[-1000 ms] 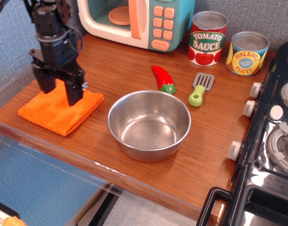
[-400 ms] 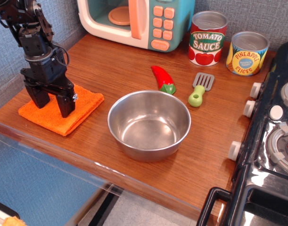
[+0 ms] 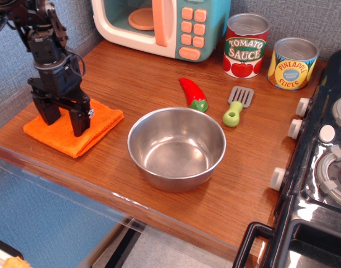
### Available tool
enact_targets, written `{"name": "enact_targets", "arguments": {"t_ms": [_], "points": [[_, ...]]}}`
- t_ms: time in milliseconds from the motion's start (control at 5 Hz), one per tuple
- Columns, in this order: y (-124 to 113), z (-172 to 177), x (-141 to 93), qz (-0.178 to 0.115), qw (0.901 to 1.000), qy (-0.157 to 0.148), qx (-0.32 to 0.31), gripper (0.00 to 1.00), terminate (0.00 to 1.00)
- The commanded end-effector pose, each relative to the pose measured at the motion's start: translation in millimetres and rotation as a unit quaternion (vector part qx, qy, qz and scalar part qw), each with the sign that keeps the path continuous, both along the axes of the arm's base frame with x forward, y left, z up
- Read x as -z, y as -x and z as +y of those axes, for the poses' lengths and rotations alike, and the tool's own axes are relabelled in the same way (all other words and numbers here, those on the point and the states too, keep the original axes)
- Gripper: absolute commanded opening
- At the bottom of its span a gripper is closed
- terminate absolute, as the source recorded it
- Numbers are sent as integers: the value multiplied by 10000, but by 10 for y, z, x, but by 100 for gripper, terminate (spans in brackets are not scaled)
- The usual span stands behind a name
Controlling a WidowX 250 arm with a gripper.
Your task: Place the sponge next to the pepper.
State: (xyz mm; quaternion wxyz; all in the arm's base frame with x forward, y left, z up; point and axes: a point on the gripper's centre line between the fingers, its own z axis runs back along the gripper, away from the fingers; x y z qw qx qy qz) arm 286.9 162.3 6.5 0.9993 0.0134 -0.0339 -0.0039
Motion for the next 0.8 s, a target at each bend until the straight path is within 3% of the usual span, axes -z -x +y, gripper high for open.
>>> {"name": "enact_targets", "arguments": {"t_ms": [0,200,600], "points": [[-670,57,-58,-411,9986,202,-272,100,0],[-999,-87,-115,-602,9977,311,-90,100,0],[-1381,-592,-58,-565,9963,398,511,100,0]]}}
